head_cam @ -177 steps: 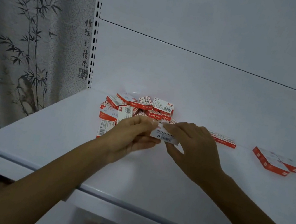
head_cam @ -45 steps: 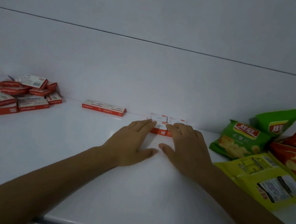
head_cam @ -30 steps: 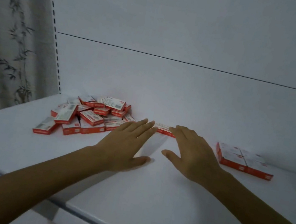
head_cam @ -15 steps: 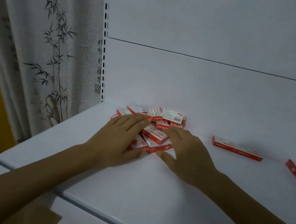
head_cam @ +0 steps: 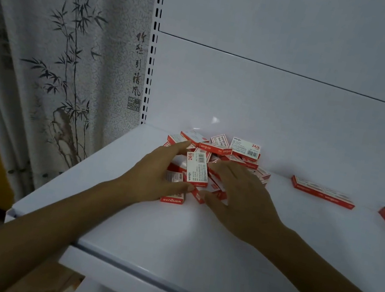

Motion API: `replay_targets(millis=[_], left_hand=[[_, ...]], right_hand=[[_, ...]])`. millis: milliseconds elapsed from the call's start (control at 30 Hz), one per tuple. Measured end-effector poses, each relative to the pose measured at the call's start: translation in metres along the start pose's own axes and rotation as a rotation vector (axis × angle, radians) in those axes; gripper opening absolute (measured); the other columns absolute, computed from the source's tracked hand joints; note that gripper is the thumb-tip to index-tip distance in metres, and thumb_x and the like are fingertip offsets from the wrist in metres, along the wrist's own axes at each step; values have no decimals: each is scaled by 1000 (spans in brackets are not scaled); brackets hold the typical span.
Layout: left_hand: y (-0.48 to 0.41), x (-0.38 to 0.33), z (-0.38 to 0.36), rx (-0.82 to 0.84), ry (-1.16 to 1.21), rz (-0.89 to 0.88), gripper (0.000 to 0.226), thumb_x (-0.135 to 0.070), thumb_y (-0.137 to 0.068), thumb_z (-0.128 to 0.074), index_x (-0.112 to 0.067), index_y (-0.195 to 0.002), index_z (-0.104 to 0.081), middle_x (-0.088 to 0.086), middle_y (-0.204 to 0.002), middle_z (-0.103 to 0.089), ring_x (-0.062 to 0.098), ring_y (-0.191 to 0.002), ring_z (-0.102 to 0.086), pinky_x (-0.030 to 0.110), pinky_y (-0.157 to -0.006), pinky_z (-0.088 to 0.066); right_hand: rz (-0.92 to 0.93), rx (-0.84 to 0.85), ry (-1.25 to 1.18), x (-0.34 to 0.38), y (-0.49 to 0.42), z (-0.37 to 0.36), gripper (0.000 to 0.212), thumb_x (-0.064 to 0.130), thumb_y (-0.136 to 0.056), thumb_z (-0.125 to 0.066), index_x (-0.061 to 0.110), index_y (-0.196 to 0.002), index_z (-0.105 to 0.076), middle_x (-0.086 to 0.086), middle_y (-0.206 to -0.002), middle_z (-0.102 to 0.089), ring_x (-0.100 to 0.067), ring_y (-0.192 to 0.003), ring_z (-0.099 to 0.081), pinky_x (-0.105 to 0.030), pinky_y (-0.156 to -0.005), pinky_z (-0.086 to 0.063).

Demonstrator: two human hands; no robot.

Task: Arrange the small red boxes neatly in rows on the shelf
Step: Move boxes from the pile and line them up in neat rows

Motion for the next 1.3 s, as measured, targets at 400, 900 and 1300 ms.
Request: replay_targets(millis=[400,900,1300], left_hand=[[10,-25,16,-57,187,-110,77,-22,-67,-78,-26,-135,-42,-15,-130,-54,-2,-120,-47,15,-97,-38],[-28,-47,-41,106,523,64,40,-13,-90,-60,-20,-128,-51,-4,-125,-57,8,-113,-56,28,-88,-53],[-10,-29,-67,173,1188,513,30,-31,-87,-53,-7,-98,-68,14,-93,-72,25,-85,-70,26,-66,-57]], right_hand=[[-301,-66,-671,-25,18,11,64,55,-72,-59,29,-129,-46,17,-122,-56,1,-106,-55,-20,-87,-46],[-698,-138,-1849,-67,32,-19,36,12,-83,-57,2,-117,-57,-16,-100,-69,-23,-87,-68,-29,-70,-57],[48,-544,102,-23,35,52,28,27,-85,-62,13,-108,-67,-4,-89,-73,-19,-74,-69,-29,-64,-55]])
Point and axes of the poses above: each hand's wrist, its own y-axis away from the middle knuckle, its own z-axis out of the back of the hand, x = y × z, the point moved 10 cm from there along -y, towards the middle knuckle
